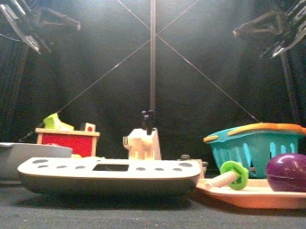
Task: Grab green sushi half
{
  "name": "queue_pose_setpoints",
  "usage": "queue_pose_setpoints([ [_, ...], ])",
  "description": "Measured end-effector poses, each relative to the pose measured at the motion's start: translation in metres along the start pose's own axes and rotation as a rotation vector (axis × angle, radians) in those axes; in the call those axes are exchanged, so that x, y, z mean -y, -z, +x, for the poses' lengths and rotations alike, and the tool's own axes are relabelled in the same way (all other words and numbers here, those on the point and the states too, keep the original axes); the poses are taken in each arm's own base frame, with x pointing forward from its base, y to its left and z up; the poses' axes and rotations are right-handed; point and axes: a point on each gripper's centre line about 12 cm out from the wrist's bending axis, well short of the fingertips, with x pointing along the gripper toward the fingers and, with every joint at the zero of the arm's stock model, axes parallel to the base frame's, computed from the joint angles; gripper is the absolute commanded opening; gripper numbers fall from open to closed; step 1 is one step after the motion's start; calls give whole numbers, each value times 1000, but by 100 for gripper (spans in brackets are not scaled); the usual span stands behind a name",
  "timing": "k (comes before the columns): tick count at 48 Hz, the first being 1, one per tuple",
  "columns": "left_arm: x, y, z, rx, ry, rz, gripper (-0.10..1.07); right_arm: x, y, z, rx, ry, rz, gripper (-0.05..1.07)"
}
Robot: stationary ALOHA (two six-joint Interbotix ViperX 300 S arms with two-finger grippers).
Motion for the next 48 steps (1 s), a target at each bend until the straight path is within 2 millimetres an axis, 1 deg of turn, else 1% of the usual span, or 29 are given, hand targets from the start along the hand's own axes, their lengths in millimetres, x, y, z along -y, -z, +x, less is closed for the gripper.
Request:
queue_pose_setpoints([
  [4, 0, 1, 3, -29, -1, -20, 3, 0, 2, 1, -9, 0, 9, -1],
  [8, 2, 6, 12, -108, 5, -41, 9, 0, 7, 5, -35, 2, 26, 0],
  [14, 7, 14, 27, -239, 23, -53, 22, 1, 18, 11, -83, 5, 50, 1],
  [20, 10, 23, 46, -358, 29, -49, 40, 0, 30, 18, -136, 4, 52, 1],
  [26, 11, 29, 60, -431, 37, -12, 59, -1, 38, 22, -175, 2, 53, 1],
  [30, 11, 28, 67, -439, 47, 46, 72, -1, 40, 23, -181, 1, 53, 1],
  [33, 11, 29, 72, -445, 53, 80, 84, -1, 40, 23, -179, 3, 55, 1],
  [39, 11, 36, 84, -478, 70, 161, 102, -1, 38, 22, -173, 5, 59, 1],
  [41, 11, 39, 88, -490, 73, 172, 105, -1, 38, 22, -175, 5, 64, 1],
  [48, 11, 52, 105, -547, 84, 208, 104, 0, 39, 23, -176, 13, 80, 1],
])
